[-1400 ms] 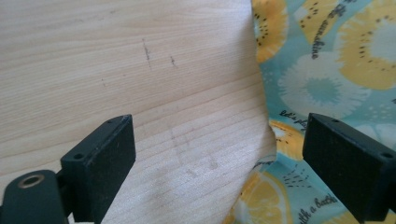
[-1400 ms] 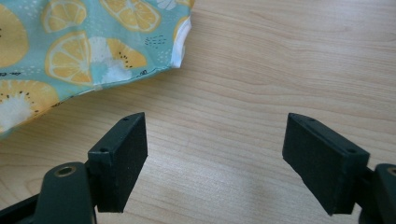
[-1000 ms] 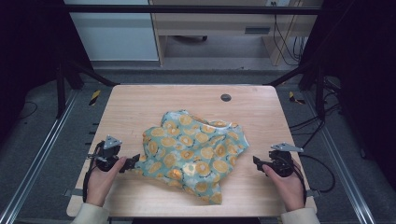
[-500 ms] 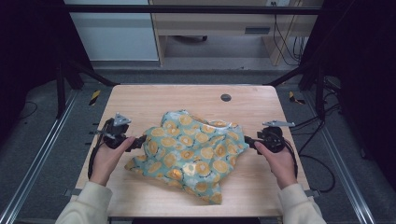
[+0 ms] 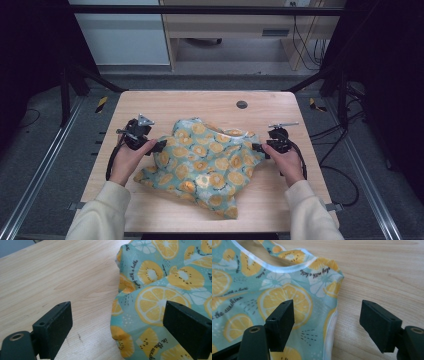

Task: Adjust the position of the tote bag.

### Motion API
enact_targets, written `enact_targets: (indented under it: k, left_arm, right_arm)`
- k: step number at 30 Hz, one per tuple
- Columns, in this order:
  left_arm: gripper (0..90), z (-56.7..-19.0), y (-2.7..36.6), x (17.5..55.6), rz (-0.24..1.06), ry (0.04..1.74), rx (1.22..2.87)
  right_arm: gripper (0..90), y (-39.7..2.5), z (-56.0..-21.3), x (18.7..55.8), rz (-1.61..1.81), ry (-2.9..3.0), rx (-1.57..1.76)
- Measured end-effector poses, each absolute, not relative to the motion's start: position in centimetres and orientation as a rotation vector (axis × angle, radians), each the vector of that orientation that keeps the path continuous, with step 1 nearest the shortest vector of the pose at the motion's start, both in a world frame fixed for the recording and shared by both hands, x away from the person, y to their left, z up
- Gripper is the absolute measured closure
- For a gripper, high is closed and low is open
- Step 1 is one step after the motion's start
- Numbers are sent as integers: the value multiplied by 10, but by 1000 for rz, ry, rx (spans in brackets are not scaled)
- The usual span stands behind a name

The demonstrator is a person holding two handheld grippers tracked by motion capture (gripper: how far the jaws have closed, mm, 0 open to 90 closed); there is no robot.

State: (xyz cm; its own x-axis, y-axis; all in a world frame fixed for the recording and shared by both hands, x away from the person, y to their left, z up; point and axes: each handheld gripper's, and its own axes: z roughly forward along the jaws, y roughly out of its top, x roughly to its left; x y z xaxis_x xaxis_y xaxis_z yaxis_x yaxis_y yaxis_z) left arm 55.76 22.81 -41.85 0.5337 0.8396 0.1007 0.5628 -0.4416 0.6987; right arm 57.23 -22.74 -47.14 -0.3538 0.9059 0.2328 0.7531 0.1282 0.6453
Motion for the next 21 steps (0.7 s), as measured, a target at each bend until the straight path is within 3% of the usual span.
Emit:
enact_targets:
  k: [4, 6, 13, 20, 21]
  left_arm:
    - [90, -420, 229, 557, 587, 1135, 2154]
    - [90, -421, 229, 557, 582, 1136, 2159]
    - [90, -422, 229, 557, 576, 1136, 2154]
    - [92, -421, 224, 558, 570, 1122, 2163]
    - [93, -421, 224, 558, 570, 1122, 2163]
  right_arm:
    - [290, -227, -478, 576, 1048, 2231, 1638]
    - [385, -227, -480, 578, 1085, 2251, 1642]
    - [541, -221, -483, 578, 1100, 2312, 1627]
    - [885, -213, -478, 573, 1101, 2363, 1504]
    - [897, -213, -477, 573, 1101, 2361, 1490]
